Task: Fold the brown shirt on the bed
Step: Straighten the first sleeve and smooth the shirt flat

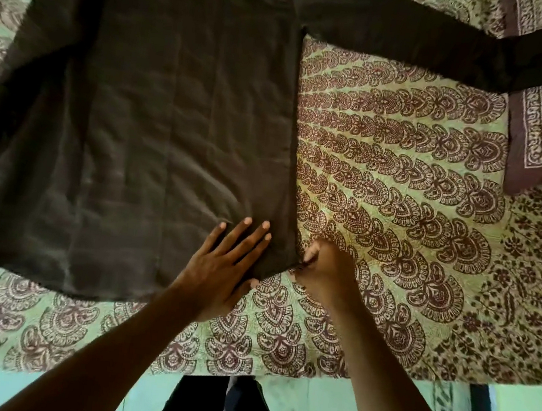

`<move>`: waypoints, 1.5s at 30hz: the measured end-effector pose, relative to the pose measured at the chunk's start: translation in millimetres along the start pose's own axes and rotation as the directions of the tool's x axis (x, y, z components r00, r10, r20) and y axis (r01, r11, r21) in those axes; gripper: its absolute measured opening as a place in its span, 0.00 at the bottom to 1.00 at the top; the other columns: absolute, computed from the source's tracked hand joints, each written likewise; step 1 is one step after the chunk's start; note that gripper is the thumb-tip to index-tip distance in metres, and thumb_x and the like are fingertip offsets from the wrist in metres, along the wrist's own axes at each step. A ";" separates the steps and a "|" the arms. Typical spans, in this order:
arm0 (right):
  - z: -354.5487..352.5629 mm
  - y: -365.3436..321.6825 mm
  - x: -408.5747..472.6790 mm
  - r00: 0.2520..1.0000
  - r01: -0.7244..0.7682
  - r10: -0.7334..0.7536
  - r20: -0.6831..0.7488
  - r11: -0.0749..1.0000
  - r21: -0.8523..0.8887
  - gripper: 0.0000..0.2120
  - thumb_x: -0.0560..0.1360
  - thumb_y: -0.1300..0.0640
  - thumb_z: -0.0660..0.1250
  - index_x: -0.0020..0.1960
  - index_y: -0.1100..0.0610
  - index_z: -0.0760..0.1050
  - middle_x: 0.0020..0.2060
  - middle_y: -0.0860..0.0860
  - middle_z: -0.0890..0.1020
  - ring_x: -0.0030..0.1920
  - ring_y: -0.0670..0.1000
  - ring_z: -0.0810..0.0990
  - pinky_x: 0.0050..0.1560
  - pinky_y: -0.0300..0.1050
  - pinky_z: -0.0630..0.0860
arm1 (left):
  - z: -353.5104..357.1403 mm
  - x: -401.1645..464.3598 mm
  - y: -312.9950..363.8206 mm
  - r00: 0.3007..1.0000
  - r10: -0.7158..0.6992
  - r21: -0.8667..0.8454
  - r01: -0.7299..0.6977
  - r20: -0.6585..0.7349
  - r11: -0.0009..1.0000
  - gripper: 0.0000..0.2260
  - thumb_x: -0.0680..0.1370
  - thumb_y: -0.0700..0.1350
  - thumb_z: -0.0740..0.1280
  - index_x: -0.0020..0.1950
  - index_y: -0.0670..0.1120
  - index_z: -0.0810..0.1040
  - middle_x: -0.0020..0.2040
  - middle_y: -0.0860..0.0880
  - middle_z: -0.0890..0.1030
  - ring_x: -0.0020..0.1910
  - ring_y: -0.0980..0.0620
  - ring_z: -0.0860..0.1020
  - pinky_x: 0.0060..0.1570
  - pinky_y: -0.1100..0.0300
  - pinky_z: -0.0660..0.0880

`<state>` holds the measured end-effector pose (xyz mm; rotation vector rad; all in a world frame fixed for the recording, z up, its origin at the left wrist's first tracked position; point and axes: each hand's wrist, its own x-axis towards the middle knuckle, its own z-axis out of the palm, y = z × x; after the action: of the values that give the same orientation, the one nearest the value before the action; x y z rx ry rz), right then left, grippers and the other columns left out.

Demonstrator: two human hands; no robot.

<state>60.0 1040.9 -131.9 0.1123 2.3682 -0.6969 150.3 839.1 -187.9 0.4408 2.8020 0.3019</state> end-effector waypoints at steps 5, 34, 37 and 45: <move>-7.5 -30.0 20.3 0.943 0.183 -0.205 -0.260 0.977 -0.108 0.15 0.69 0.65 0.75 0.51 0.54 0.75 0.47 0.50 0.78 0.47 0.51 0.80 0.43 0.51 0.82 | 6.1 -22.6 -5.2 0.987 0.157 -0.044 -0.158 -0.026 0.986 0.28 0.85 0.54 0.56 0.84 0.47 0.55 0.85 0.48 0.50 0.84 0.46 0.49 0.80 0.45 0.54; 20.7 -11.8 64.0 0.584 0.593 -0.786 -0.204 0.584 -0.554 0.26 0.84 0.49 0.57 0.79 0.59 0.64 0.79 0.58 0.64 0.76 0.62 0.64 0.74 0.62 0.62 | -19.1 38.2 -86.8 0.981 -0.104 0.095 0.121 -0.162 0.988 0.35 0.82 0.65 0.51 0.84 0.47 0.53 0.85 0.47 0.49 0.83 0.44 0.53 0.78 0.43 0.58; 22.8 -47.0 86.9 0.595 0.569 -0.779 -0.198 0.582 -0.581 0.28 0.85 0.46 0.57 0.80 0.60 0.62 0.80 0.57 0.63 0.78 0.61 0.62 0.76 0.60 0.61 | -9.7 23.3 -77.2 0.983 -0.128 0.095 0.141 -0.134 0.985 0.38 0.81 0.68 0.50 0.84 0.48 0.47 0.85 0.48 0.46 0.84 0.45 0.48 0.79 0.41 0.53; 75.2 -61.0 80.7 0.734 0.464 -0.674 -0.081 0.586 -0.664 0.35 0.83 0.34 0.50 0.84 0.51 0.51 0.84 0.50 0.49 0.83 0.54 0.46 0.78 0.63 0.57 | 18.5 -72.2 -31.1 0.986 -0.140 -0.046 0.136 -0.096 0.990 0.37 0.82 0.66 0.54 0.84 0.44 0.53 0.85 0.46 0.51 0.83 0.45 0.52 0.77 0.40 0.61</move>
<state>24.7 942.5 -202.3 -0.9579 2.8498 -0.1359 213.5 789.5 -195.0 0.2270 2.8993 0.3573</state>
